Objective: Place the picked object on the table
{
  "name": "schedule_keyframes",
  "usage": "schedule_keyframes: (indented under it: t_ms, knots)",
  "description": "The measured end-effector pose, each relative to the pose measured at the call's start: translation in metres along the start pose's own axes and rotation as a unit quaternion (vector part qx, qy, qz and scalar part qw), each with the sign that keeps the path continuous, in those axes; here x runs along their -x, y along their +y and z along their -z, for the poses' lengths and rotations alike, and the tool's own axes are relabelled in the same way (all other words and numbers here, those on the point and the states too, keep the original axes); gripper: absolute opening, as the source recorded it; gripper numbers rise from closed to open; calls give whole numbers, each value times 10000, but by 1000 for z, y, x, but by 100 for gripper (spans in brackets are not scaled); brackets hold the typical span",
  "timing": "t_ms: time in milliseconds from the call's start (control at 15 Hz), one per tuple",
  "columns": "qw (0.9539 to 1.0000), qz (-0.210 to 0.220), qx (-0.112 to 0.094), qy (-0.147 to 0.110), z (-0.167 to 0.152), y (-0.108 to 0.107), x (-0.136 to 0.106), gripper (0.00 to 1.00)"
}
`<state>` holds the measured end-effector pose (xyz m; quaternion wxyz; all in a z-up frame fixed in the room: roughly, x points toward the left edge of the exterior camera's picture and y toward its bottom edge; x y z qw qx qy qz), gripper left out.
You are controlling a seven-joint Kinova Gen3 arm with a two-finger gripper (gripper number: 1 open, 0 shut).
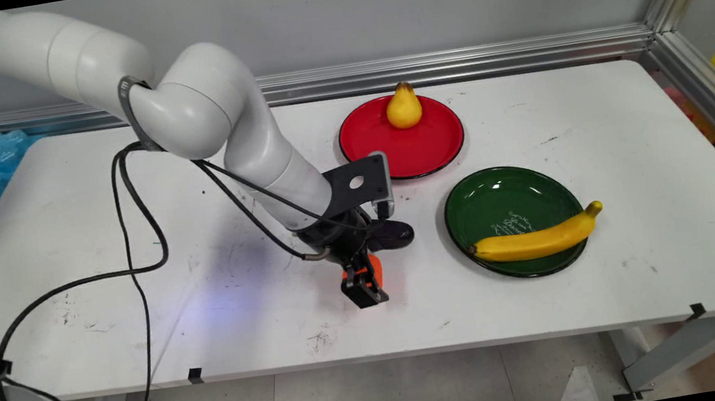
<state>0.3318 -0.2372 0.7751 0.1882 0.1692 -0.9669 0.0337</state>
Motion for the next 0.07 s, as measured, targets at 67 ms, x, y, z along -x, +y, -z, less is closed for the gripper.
schedule_keyframes:
  t_ms: [67]
  knots:
    - [10000, -19, 10, 13, 0, -1, 0, 100]
